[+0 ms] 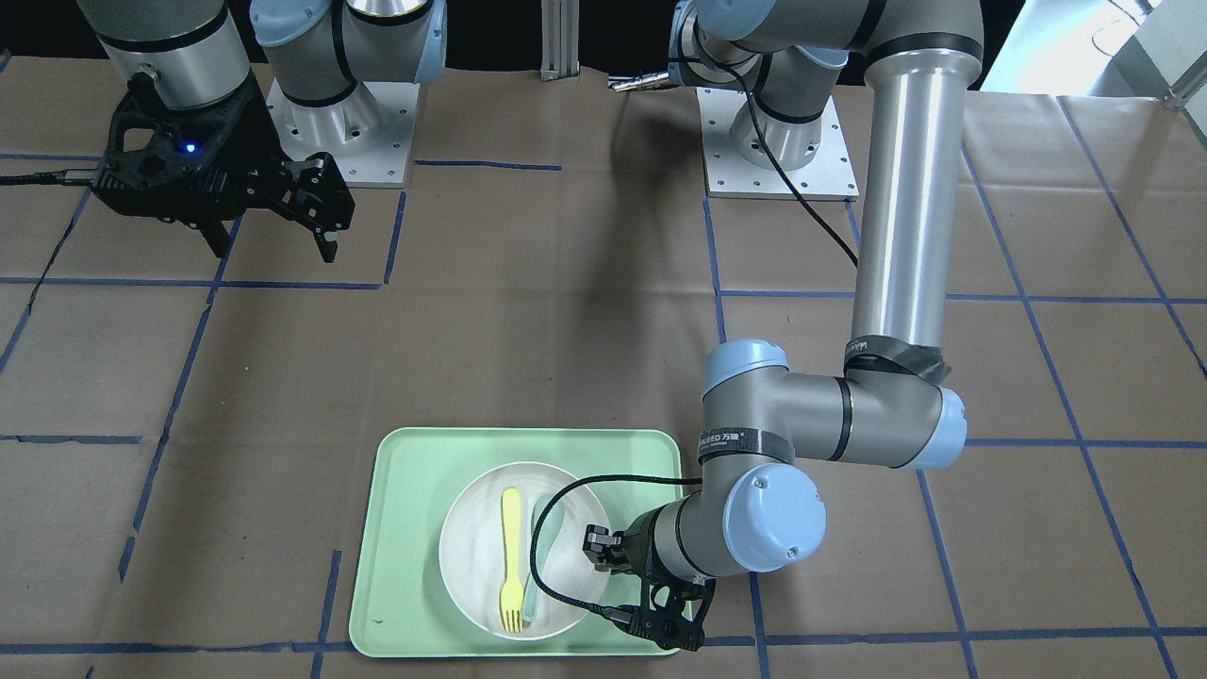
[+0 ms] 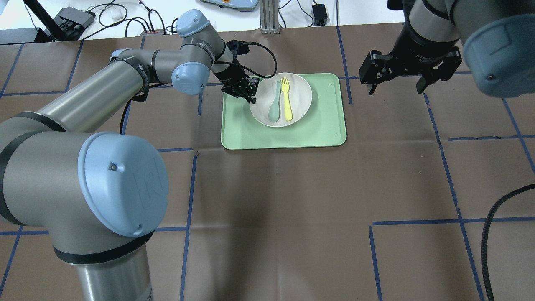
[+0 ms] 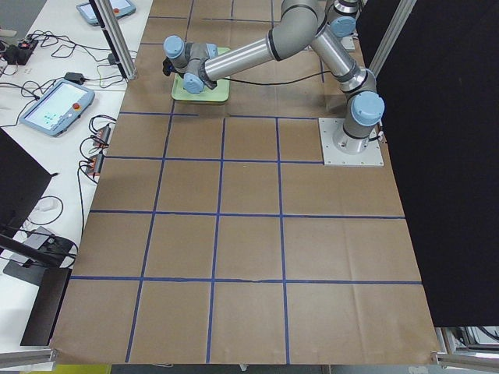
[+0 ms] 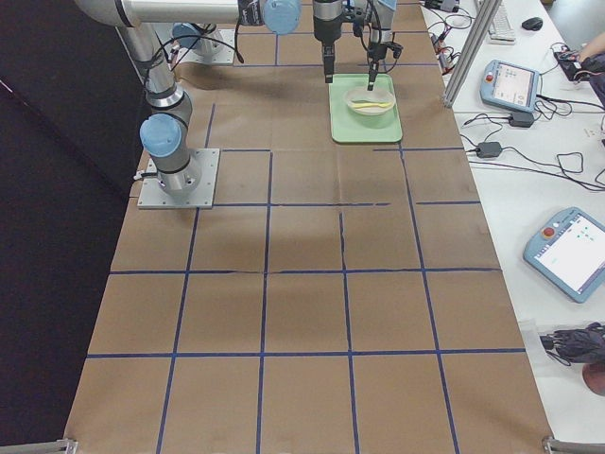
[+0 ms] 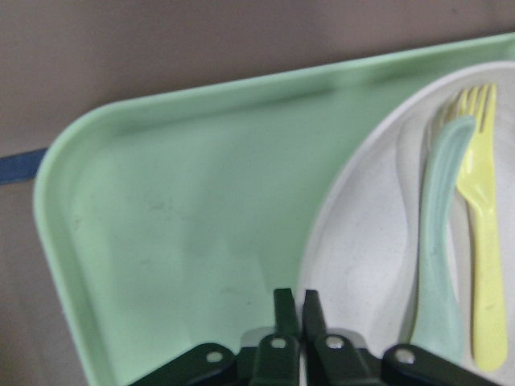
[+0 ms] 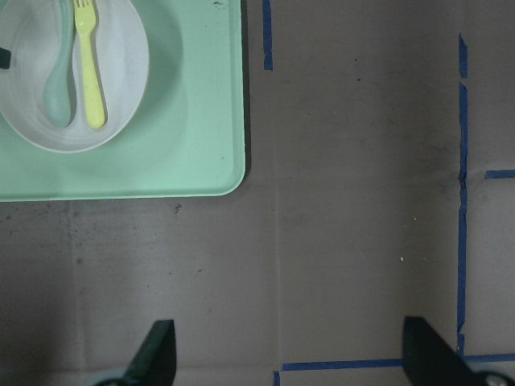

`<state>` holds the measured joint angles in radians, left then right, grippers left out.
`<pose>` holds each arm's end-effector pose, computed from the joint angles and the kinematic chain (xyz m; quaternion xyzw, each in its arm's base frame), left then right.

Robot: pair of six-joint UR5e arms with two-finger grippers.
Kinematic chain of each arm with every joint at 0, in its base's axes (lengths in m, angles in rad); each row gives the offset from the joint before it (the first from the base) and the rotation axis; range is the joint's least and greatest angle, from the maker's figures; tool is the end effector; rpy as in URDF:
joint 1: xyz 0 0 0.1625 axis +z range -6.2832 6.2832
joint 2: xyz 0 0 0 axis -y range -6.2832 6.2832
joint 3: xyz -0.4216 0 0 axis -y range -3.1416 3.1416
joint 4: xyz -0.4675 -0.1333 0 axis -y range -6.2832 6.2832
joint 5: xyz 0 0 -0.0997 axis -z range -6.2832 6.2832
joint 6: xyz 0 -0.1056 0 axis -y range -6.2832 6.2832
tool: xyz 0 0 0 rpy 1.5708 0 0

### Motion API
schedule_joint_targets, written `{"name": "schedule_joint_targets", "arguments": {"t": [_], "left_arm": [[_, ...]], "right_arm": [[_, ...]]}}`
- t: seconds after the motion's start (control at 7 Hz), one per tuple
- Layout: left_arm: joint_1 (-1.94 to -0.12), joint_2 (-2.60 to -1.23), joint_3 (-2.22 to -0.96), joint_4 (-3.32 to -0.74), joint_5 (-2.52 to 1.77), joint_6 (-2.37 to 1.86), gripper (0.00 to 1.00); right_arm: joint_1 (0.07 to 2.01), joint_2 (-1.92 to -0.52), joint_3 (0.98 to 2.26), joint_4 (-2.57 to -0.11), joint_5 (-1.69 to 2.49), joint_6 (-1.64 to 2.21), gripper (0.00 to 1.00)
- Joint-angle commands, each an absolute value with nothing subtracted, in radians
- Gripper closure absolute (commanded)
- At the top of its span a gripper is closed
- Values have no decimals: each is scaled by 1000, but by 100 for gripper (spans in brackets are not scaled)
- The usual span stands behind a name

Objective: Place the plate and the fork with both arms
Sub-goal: 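Carry the plate with the left gripper and lower it onto the green tray, then open the left gripper and lift it away from the plate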

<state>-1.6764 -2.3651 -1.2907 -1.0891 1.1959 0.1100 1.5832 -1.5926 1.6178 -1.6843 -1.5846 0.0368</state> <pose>-0.2558 -0.7816 0.1266 -0.1027 -0.9770 -0.0156 0.1864 0.1389 -0.5651 0.4758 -0.0125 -0.9989 0.0443 0.0058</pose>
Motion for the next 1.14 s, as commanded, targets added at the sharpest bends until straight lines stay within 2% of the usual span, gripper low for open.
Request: {"name": "schedule_joint_targets", "arguments": {"t": [0.0, 0.29, 1.0], "left_arm": [[-1675, -2339, -1299, -1104, 1200, 107, 0], [-1658, -2221, -1296, -1239, 1212, 107, 0], [-1654, -1733, -1272, -1844, 1537, 60, 0]], "right_arm": [[1585, -1592, 1617, -1684, -1585, 37, 0], [1585, -1592, 1617, -1686, -1586, 37, 0], [1585, -1548, 1595, -1704, -1585, 37, 0]]}}
